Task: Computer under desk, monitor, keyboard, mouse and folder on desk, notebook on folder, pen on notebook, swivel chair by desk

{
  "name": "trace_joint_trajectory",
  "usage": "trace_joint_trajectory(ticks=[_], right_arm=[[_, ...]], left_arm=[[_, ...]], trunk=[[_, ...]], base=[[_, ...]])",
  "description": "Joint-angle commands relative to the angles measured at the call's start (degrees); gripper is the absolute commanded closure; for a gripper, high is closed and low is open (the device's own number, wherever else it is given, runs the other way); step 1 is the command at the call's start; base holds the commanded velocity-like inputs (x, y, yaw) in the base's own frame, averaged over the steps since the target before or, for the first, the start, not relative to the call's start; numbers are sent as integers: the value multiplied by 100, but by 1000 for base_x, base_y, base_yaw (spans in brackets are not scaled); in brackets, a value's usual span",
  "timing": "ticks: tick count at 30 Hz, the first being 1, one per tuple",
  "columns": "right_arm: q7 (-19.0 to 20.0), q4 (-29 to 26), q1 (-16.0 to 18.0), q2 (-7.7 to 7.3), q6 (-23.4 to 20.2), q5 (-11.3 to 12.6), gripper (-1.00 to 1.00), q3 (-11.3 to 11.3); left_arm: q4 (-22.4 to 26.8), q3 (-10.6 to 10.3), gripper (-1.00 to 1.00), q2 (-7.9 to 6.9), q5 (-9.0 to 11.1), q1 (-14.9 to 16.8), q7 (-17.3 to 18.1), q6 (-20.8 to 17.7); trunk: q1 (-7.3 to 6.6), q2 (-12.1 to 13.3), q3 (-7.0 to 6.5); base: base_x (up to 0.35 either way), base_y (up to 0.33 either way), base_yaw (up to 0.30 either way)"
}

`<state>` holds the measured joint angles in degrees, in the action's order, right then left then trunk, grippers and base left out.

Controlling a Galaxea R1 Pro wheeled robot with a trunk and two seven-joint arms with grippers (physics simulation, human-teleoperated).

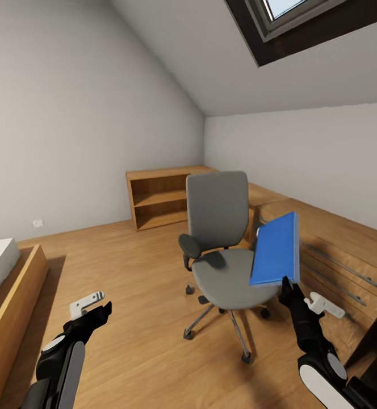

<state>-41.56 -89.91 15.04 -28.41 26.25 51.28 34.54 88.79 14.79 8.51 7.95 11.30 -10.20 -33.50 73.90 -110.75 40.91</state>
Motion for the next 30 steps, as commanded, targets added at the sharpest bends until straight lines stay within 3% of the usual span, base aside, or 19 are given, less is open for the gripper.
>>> trace_joint_trajectory(ticks=[1, 4, 5, 11, 17, 20, 25, 26, 28, 30], right_arm=[[-24, -8, 8, -7, 46, -2, 100, 36], [-26, -13, 8, -7, 165, -85, 100, 124], [-17, -17, 8, -7, 544, -154, 100, 288], [-19, -14, 8, -7, 953, -377, 100, 397], [-19, -13, 8, -7, 958, -381, 100, 390], [-21, -16, 8, -12, 971, -381, 100, 383], [-30, -5, 8, -15, 1182, -382, 100, 418], [-34, -12, 8, -12, 1233, -382, 100, 461], [-33, -14, 8, -10, 1246, -382, 100, 482], [-31, -16, 8, -8, 1257, -382, 100, 504]], left_arm=[[9, 2, -100, 3, 64, 4, -40, -25], [27, 3, -100, 6, 71, 4, -37, -25], [39, 3, -100, 3, 75, 4, -35, -30], [42, 6, -100, 2, 89, 4, -35, -65], [35, 11, -100, -9, 65, 4, -44, -97], [-201, 22, -100, -29, 54, 1, -95, -102], [-1456, 38, -100, -227, 41, -258, -134, -4], [-2132, 40, -100, -293, 35, -342, -134, 251], [-2466, 40, -100, -315, 34, -363, -132, 513], [-3009, 39, -100, -370, 33, -381, -127, 1074]], trunk=[[-23, 38, -12], [-89, 159, -66], [-111, 199, -84], [-243, 440, -192], [-375, 680, -302], [-440, 800, -361], [-550, 1001, -463], [-572, 1041, -483], [-616, 1121, -524], [-660, 1202, -565]], base=[[0, 0, 0], [0, 0, 0], [0, 0, 0], [-51, 0, 0], [-93, 0, -76], [-18, 0, -207], [-5, 0, -237], [-1, 0, -246], [-1, 0, -246], [0, 0, -247]])
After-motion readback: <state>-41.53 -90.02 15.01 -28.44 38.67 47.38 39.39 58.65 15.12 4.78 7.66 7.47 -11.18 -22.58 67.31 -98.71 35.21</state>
